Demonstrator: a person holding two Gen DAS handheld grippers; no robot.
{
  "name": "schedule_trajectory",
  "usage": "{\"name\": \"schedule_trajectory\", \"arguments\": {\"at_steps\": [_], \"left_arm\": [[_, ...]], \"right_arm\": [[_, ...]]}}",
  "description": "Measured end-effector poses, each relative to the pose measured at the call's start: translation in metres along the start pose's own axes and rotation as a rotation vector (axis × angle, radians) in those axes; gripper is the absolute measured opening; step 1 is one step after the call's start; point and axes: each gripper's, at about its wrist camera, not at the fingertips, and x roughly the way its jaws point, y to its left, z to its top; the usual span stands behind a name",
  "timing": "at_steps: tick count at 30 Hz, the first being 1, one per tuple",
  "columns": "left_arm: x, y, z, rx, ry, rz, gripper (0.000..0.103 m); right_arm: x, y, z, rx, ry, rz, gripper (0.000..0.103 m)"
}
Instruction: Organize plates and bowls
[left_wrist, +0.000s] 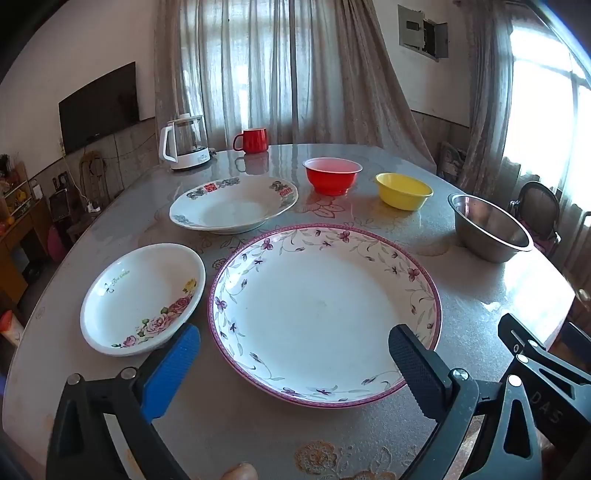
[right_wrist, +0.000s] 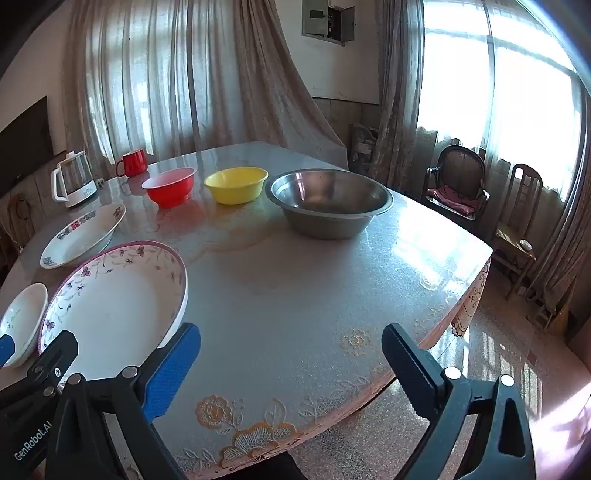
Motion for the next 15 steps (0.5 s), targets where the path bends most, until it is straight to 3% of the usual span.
{"name": "schedule_trajectory", "arguments": {"at_steps": [4, 15], "left_arm": [[0.006, 0.013, -0.002, -0.059, 0.018, -0.013, 0.103], [0.009, 0.016, 0.001, -0.072, 0.039, 0.024, 0.103]], "right_arm": [[-0.002, 0.004, 0.000, -0.018, -0.005, 0.005, 0.101], [0.004, 0.007, -0.002, -0.029, 0.006, 0.015, 0.101]]}}
